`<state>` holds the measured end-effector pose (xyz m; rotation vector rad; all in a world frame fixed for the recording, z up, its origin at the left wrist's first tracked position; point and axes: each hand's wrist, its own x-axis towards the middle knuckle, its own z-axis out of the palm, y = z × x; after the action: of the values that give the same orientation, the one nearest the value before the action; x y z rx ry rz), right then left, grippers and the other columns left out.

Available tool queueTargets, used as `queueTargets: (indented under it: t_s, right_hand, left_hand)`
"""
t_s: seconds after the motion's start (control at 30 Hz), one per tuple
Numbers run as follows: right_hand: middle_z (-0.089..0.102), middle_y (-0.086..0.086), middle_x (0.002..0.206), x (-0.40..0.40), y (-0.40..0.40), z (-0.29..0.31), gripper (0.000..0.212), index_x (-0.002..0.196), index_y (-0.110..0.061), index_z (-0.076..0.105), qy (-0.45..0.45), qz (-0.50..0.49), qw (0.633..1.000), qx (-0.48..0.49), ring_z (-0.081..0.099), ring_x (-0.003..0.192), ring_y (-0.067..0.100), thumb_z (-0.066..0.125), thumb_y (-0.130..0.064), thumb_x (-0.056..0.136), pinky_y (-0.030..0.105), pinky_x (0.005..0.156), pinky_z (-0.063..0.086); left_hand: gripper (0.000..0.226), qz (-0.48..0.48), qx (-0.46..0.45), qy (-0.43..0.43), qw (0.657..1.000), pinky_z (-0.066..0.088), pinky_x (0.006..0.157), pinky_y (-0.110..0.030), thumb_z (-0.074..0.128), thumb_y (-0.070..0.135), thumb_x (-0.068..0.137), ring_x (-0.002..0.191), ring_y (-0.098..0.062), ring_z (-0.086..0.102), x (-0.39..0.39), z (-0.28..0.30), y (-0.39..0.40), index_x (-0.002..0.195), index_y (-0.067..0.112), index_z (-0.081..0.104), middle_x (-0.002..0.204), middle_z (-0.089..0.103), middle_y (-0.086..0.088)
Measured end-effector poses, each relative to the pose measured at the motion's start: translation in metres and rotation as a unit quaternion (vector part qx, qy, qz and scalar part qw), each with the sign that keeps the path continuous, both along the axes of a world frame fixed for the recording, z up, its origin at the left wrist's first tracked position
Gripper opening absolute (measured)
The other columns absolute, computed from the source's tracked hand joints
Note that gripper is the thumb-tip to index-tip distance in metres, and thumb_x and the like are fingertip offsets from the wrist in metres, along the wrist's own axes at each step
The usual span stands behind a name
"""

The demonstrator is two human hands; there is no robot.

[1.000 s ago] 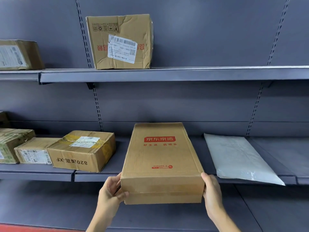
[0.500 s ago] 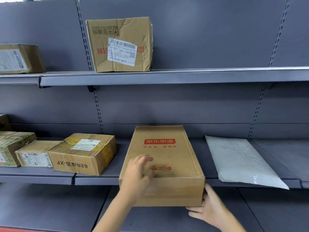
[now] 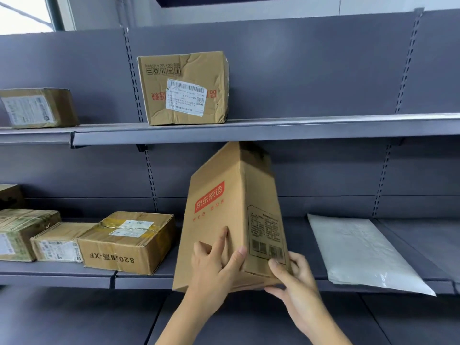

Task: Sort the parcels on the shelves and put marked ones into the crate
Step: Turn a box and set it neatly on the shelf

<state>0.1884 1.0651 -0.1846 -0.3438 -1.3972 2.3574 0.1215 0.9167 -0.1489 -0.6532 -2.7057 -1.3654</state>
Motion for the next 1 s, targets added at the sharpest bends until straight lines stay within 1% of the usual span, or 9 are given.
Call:
queueTargets:
  t_s: [0.13,0.27,0.4,0.47,0.57,0.67,0.77,0.9,1.0]
  right_hand:
    - [0.069,0.003,0.106,0.011,-0.009,0.002,0.055,0.107,-0.015,0.05,0.008,-0.015,0.997,0.081,0.063,0.101,0.024,0.075,-0.023,0.058,0.05,0.086,0.049]
    - [0.072,-0.005,0.097,0.025,-0.022,-0.001,0.077,0.101,-0.026,0.054,0.017,-0.068,0.982,0.178,0.067,0.091,0.01,0.087,-0.054,0.038,0.035,0.08,0.052]
    - [0.068,-0.019,0.097,0.041,-0.034,-0.002,0.056,0.102,-0.039,0.052,0.041,-0.127,0.956,0.261,0.062,0.088,-0.004,0.086,-0.021,0.06,0.016,0.072,0.047]
    - [0.06,-0.032,0.107,0.045,-0.04,-0.003,0.056,0.103,-0.049,0.051,0.049,-0.151,0.935,0.317,0.057,0.098,-0.006,0.081,-0.035,0.057,0.008,0.074,0.044]
    - [0.046,-0.032,0.123,0.046,-0.048,-0.005,0.062,0.104,-0.071,0.035,0.03,-0.196,0.9,0.388,0.05,0.11,0.0,0.061,-0.06,0.049,0.005,0.077,0.039]
    - [0.044,-0.033,0.126,0.046,-0.051,-0.011,0.063,0.106,-0.074,0.03,0.041,-0.22,0.882,0.416,0.048,0.115,0.005,0.059,-0.063,0.051,0.008,0.08,0.038]
    - [0.039,-0.036,0.131,0.047,-0.052,-0.015,0.068,0.115,-0.07,0.031,0.065,-0.208,0.867,0.449,0.04,0.12,-0.006,0.059,-0.079,0.054,0.008,0.085,0.037]
    - [0.03,-0.035,0.14,0.047,-0.05,-0.022,0.069,0.126,-0.065,0.03,0.095,-0.119,0.856,0.494,0.032,0.128,-0.008,0.062,-0.052,0.067,0.002,0.098,0.027]
    - [0.025,-0.032,0.146,0.038,-0.051,-0.031,0.069,0.134,-0.059,0.026,0.107,-0.091,0.82,0.554,0.027,0.134,-0.005,0.057,-0.036,0.076,0.011,0.109,0.021]
  left_hand:
    - [0.099,-0.039,0.092,-0.033,0.994,0.034,0.099,-0.027,0.035,0.09,0.052,0.119,-0.012,0.035,0.005,-0.001,-0.013,0.139,0.049,0.016,0.116,0.029,0.013]
    - [0.088,-0.093,0.172,-0.081,0.977,0.048,0.094,-0.029,0.052,0.076,0.054,0.112,-0.008,0.049,0.013,-0.008,-0.026,0.133,0.048,0.027,0.117,0.039,0.006]
    - [0.075,-0.153,0.278,-0.165,0.934,0.054,0.081,-0.032,0.063,0.052,0.055,0.102,-0.015,0.063,0.019,-0.019,-0.036,0.125,0.034,0.041,0.11,0.065,-0.003]
    - [0.074,-0.158,0.336,-0.218,0.902,0.054,0.077,-0.034,0.064,0.042,0.053,0.104,-0.02,0.064,0.022,-0.029,-0.036,0.122,0.024,0.046,0.11,0.068,-0.003]
    - [0.076,-0.163,0.37,-0.269,0.874,0.055,0.078,-0.042,0.063,0.036,0.051,0.106,-0.029,0.063,0.023,-0.04,-0.032,0.123,0.017,0.047,0.114,0.067,-0.009]
    - [0.073,-0.164,0.378,-0.276,0.868,0.055,0.078,-0.042,0.062,0.036,0.051,0.105,-0.029,0.063,0.022,-0.042,-0.034,0.121,0.018,0.049,0.114,0.067,-0.009]
    - [0.067,-0.157,0.381,-0.269,0.871,0.054,0.072,-0.036,0.059,0.032,0.051,0.1,-0.026,0.065,0.02,-0.038,-0.041,0.117,0.018,0.054,0.11,0.069,-0.008]
    - [0.056,-0.099,0.407,-0.232,0.878,0.048,0.072,-0.036,0.045,0.019,0.06,0.099,-0.023,0.063,0.012,-0.033,-0.052,0.115,0.019,0.056,0.103,0.071,-0.004]
    - [0.043,-0.045,0.427,-0.206,0.879,0.046,0.072,-0.037,0.047,0.014,0.074,0.098,-0.022,0.061,0.009,-0.031,-0.057,0.115,0.024,0.055,0.103,0.069,-0.003]
